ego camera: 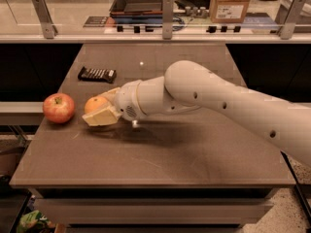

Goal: Move orange near apple

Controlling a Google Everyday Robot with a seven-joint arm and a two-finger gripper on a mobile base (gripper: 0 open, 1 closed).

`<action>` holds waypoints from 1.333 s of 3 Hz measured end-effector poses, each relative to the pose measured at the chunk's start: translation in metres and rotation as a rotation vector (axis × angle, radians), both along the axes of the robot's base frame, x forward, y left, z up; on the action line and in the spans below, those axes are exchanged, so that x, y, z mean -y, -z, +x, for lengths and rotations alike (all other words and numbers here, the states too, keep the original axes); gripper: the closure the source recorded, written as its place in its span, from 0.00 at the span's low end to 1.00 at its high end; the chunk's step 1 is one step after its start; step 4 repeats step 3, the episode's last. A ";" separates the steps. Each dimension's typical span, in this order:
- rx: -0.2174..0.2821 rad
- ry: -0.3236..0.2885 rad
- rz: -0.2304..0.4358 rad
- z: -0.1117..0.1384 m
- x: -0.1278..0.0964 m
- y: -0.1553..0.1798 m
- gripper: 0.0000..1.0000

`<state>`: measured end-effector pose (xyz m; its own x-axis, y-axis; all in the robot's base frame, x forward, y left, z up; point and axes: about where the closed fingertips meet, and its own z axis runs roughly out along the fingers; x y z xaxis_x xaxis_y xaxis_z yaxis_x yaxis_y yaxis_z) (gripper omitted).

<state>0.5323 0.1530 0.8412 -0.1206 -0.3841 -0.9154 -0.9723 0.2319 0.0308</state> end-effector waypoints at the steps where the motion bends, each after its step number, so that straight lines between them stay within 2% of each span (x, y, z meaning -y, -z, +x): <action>1: 0.001 -0.004 0.000 -0.001 -0.002 0.000 0.13; 2: 0.001 -0.007 -0.001 -0.002 -0.004 -0.001 0.00; 4: 0.001 -0.007 -0.001 -0.002 -0.004 -0.001 0.00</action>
Offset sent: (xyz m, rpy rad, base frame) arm -0.0010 0.0016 0.0002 -0.0004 -0.0005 0.0032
